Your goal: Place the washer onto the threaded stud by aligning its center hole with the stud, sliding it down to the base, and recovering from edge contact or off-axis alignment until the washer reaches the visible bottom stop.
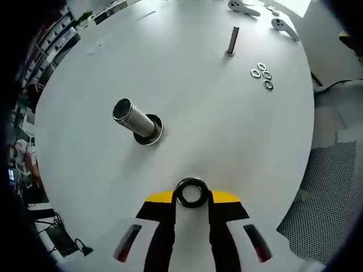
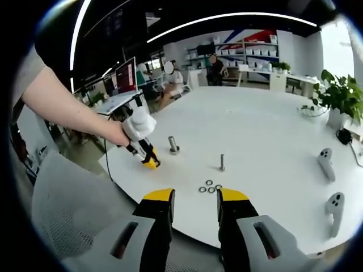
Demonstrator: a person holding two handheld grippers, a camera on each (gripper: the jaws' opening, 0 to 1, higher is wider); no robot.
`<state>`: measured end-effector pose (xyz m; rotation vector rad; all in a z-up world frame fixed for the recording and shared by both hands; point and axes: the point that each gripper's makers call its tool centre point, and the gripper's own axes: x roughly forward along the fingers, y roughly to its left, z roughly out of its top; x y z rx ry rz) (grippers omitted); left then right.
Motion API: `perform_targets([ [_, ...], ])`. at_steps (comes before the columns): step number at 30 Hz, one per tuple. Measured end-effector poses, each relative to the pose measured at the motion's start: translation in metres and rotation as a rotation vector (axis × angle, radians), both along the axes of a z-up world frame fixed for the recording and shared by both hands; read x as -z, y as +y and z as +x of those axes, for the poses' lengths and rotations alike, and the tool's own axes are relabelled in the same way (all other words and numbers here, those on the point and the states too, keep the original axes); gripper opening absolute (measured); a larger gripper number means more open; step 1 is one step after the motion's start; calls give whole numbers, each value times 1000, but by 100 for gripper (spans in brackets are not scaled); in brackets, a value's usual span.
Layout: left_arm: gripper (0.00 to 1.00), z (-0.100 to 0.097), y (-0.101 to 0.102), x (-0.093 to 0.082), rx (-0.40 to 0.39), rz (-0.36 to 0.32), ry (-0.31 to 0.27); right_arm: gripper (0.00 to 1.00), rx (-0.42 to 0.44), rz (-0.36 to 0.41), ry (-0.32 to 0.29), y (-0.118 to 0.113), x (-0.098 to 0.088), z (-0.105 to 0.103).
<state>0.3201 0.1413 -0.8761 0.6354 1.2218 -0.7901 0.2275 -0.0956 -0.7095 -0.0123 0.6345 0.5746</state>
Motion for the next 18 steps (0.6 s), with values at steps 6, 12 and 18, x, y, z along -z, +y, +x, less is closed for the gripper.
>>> perform_targets([
  [6, 19, 4, -1, -1, -36, -32, -8, 32, -1, 0, 3, 0, 1, 0],
  [12, 19, 2, -1, -1, 1, -26, -17, 31, 3, -1, 4, -1, 1, 0],
  [18, 19, 6, 0, -6, 13, -37, -35, 31, -3, -14, 4, -1, 2, 0],
])
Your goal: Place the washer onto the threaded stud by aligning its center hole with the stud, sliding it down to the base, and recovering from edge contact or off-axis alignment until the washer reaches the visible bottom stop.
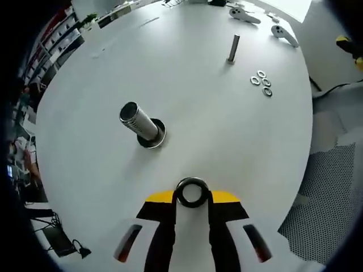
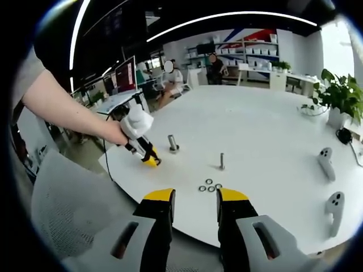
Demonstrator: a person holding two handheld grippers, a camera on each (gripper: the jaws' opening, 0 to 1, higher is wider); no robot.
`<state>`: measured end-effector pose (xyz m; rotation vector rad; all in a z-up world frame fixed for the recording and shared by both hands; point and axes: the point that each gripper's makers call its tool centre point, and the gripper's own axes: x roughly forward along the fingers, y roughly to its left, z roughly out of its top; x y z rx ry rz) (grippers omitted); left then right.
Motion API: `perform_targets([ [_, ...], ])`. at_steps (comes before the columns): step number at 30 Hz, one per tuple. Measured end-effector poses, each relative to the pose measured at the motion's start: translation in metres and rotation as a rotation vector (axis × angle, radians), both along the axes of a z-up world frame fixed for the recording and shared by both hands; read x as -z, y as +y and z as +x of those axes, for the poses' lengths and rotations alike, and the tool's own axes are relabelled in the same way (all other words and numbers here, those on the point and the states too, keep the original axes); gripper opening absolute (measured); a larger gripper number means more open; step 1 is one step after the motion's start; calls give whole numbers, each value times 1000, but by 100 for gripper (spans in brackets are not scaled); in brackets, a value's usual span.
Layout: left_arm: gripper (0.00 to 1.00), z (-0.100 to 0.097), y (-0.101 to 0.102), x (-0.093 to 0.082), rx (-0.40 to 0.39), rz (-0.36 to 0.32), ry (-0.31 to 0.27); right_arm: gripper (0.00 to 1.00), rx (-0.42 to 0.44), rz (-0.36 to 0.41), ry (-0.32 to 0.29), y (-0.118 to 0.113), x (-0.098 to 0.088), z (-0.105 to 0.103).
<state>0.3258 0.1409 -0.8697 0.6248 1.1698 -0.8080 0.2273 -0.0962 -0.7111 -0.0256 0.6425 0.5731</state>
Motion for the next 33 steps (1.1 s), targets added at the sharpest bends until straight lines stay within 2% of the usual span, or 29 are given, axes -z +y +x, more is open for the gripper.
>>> perform_targets([
  [12, 19, 17, -2, -22, 10, -43, -63, 31, -7, -5, 3, 1, 1, -1],
  [16, 19, 25, -3, -32, -27, -78, -86, 31, -11, -6, 4, 1, 1, -1],
  [25, 19, 38, -11, -53, -36, -112, -133, 31, -10, -7, 4, 1, 2, -1],
  [33, 19, 44, -18, -65, -13, -124, -158, 31, -10, -4, 0, 1, 0, -1],
])
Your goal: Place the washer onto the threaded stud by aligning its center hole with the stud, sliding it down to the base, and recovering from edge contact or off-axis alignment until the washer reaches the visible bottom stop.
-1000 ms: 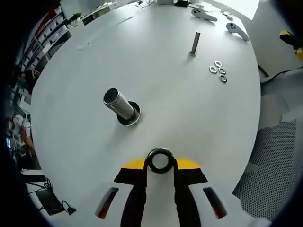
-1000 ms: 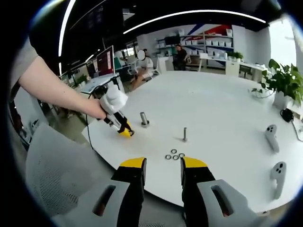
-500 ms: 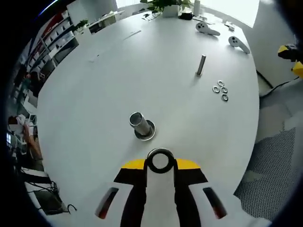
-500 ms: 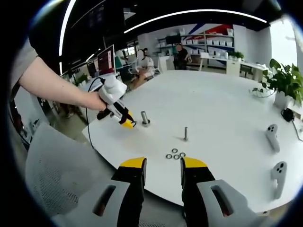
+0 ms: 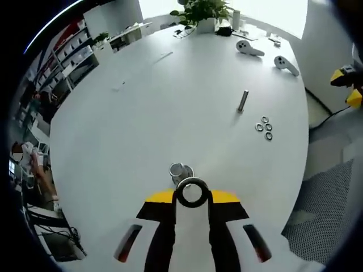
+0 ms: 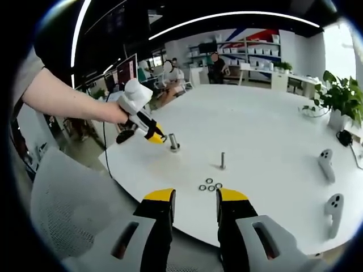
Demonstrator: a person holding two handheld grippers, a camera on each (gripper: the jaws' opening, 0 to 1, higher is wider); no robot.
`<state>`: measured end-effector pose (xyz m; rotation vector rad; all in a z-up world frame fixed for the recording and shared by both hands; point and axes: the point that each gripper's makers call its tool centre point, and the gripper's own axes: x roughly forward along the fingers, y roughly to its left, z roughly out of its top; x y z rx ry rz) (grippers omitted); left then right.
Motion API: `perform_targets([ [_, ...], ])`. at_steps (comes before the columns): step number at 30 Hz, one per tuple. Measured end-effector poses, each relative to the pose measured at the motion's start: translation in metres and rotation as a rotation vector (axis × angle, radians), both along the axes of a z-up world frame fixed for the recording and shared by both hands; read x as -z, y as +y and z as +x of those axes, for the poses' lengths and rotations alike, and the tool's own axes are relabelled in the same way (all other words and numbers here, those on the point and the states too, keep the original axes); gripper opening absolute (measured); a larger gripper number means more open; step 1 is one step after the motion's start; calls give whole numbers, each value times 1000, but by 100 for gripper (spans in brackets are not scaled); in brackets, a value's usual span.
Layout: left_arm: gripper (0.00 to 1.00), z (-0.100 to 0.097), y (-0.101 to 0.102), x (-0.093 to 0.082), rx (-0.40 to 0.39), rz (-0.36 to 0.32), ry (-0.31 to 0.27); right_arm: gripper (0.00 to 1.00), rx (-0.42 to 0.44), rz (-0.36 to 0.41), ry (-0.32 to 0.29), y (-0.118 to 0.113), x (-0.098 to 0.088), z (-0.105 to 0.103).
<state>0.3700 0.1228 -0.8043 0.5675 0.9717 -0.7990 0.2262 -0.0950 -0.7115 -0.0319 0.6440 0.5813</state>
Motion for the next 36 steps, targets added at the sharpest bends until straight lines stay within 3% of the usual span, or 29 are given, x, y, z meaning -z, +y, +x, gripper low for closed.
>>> perform_targets([
  [10, 19, 19, -8, -10, 22, 3, -39, 31, 3, 3, -3, -1, 0, 1],
  [36, 19, 33, -10, 12, 71, 79, -15, 31, 4, 5, -4, -1, -1, 2],
])
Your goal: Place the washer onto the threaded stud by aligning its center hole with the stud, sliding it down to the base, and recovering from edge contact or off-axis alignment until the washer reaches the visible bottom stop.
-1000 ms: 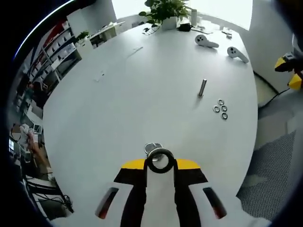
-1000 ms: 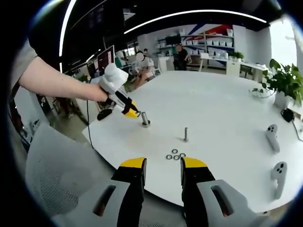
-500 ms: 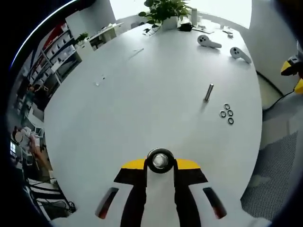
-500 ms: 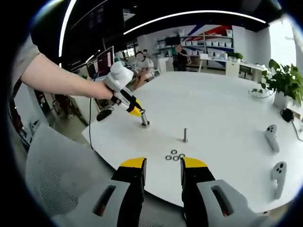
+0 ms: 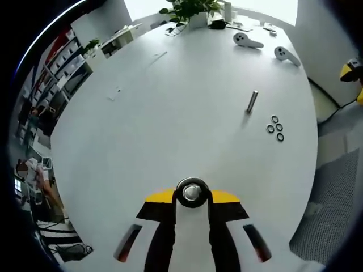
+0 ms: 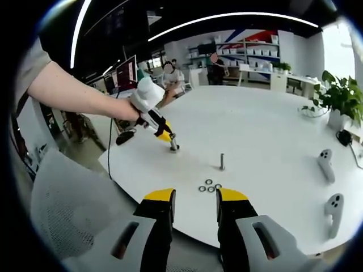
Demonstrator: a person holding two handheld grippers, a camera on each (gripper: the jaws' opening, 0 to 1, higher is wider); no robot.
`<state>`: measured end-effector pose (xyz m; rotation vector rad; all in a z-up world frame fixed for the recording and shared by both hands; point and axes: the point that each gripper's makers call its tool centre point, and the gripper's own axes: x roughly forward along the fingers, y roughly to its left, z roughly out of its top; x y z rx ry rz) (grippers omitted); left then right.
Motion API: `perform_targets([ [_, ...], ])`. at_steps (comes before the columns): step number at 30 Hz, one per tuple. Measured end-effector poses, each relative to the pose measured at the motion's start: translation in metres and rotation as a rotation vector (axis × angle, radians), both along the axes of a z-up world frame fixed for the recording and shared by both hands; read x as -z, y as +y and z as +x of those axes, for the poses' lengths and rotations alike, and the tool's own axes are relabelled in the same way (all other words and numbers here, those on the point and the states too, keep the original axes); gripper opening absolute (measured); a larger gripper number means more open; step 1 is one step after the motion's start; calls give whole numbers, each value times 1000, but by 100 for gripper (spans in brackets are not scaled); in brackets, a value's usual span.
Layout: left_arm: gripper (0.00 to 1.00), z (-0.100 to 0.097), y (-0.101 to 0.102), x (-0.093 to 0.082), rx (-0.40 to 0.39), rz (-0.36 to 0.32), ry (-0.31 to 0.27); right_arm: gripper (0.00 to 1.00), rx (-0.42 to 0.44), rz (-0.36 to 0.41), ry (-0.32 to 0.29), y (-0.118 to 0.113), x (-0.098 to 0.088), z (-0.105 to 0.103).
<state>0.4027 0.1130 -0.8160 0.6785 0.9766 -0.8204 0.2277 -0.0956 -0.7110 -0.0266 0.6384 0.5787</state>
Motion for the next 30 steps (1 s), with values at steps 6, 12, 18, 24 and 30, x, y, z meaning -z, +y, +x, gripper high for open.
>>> perform_targets([
  [6, 19, -3, -2, 7, 1, 6, 1, 31, 6, 2, -2, -1, -1, 1],
  [12, 19, -6, -1, 15, -17, 0, -8, 30, 3, -1, 0, -1, 0, 0],
  [18, 19, -9, -5, 24, -45, -15, -25, 30, 9, 3, -2, -2, 0, 1],
  [24, 19, -12, -7, 29, -69, -37, -48, 30, 15, 1, -7, -3, -1, 2],
  [30, 20, -7, -7, 32, -119, -75, -58, 30, 14, 2, -7, -3, -1, 1],
])
